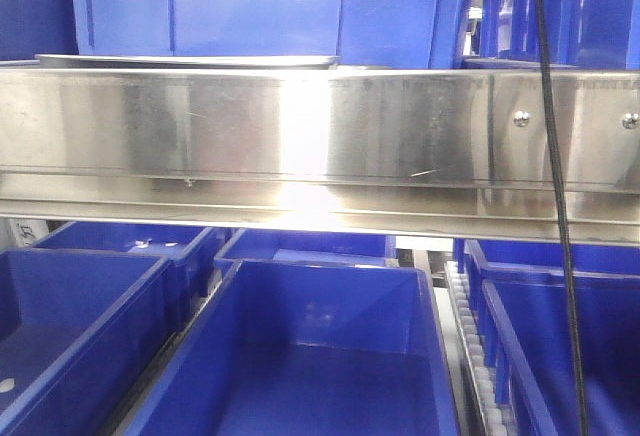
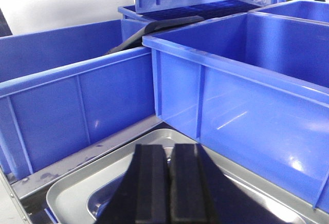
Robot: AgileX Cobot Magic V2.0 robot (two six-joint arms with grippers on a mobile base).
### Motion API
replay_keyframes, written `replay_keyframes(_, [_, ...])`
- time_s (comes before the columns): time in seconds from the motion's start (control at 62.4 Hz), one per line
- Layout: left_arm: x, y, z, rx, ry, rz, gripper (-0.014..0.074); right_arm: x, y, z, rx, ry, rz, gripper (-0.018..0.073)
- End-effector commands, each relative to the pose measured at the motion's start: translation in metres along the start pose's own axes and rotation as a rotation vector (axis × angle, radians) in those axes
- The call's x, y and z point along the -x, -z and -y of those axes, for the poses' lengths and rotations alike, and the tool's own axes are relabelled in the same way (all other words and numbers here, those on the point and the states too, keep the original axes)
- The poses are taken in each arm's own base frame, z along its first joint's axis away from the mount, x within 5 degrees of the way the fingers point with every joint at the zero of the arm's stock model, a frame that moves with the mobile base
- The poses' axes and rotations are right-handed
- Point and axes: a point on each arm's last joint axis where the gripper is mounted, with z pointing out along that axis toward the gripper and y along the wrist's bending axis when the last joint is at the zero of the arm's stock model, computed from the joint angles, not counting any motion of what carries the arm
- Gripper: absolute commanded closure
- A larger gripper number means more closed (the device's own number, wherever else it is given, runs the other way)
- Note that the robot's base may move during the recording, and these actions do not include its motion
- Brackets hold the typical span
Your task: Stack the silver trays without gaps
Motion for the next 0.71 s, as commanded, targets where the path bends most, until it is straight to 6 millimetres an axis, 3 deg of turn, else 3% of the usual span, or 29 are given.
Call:
replay_keyframes(0.0, [0.0026,0.0005,-0.0002,0.003,0.014,0.022,0.0592,0.0082,0.0042,-0.0019,0.016,0.022,0.035,0.0637])
replay_keyframes(0.689, [0.0013,0.0005,-0.0002,0.003,0.014,0.008,0.0592,0.0082,0.0042,-0.0019,0.016,0.022,0.035,0.0637])
